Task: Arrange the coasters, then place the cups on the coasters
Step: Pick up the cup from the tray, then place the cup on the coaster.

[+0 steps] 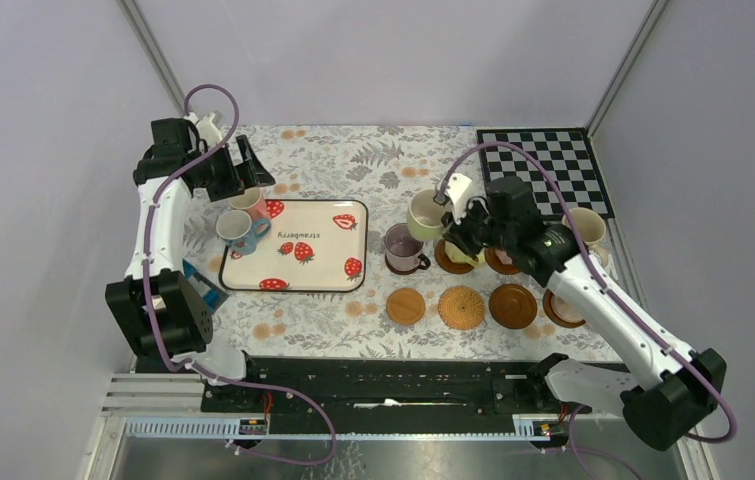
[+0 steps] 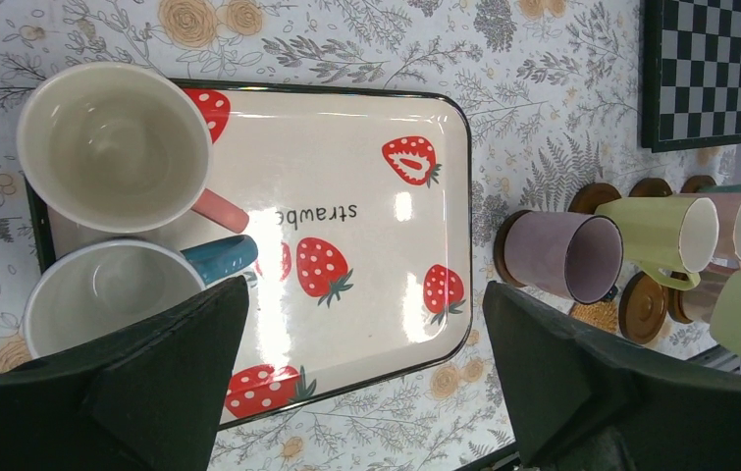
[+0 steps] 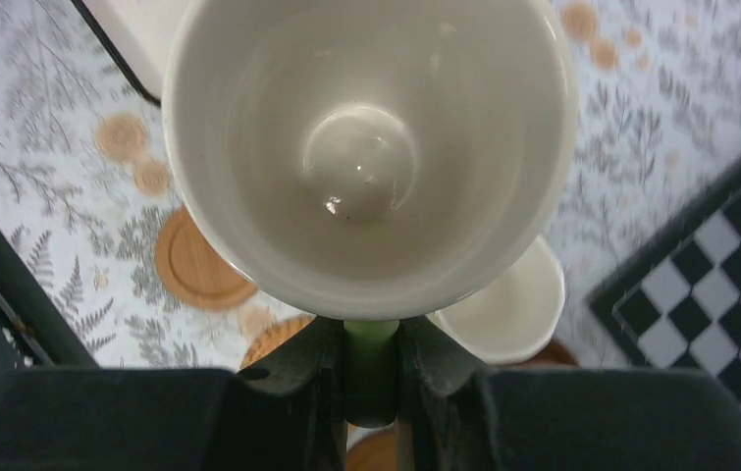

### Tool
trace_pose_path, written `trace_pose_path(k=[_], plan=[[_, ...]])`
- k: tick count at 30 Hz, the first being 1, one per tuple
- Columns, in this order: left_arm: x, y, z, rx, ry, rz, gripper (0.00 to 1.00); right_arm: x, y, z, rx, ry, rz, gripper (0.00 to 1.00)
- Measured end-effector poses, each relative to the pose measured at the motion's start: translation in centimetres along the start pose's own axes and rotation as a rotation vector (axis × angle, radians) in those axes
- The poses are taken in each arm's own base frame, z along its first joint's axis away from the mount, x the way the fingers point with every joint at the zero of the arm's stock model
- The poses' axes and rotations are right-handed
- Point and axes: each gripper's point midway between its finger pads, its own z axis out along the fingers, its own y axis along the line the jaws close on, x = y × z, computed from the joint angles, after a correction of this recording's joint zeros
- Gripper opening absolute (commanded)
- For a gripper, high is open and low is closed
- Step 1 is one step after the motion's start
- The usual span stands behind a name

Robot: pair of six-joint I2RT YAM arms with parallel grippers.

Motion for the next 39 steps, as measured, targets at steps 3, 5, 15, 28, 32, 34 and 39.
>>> trace_pose_path(k=[3, 5, 15, 28, 32, 34, 39], plan=[[0.0, 0.1, 0.6, 0.014, 0.013, -0.007, 0.99, 2.9, -0.4, -1.6, 0.039, 0.082, 0.049, 0.00], [-0.2, 0.2, 1.0, 0.021, 0.018, -0.010, 0.99, 4.5, -0.8, -2.7, 0.057, 0.130, 0.086, 0.00], [-1.0, -1.1, 1.7, 0.063, 0.008, 0.027, 0.99, 8.5, -1.0, -8.1, 0.125, 0.247, 0.130, 0.00], [-1.2, -2.4, 2.3, 0.090, -0.001, 0.077, 0.99, 15.4, -0.3, -10.4, 0.142, 0.504, 0.168, 0.00], [-1.1, -2.5, 2.3, 0.092, 0.000, 0.079, 0.99, 17.6, -0.9, -10.8, 0.165, 0.537, 0.223, 0.00], [-1.1, -2.5, 2.3, 0.092, -0.001, 0.079, 0.99, 18.7, -1.3, -11.0, 0.175, 0.544, 0.258, 0.00], [-1.6, -2.7, 2.4, 0.095, -0.008, 0.086, 0.99, 20.1, -2.5, -11.2, 0.196, 0.528, 0.293, 0.00]])
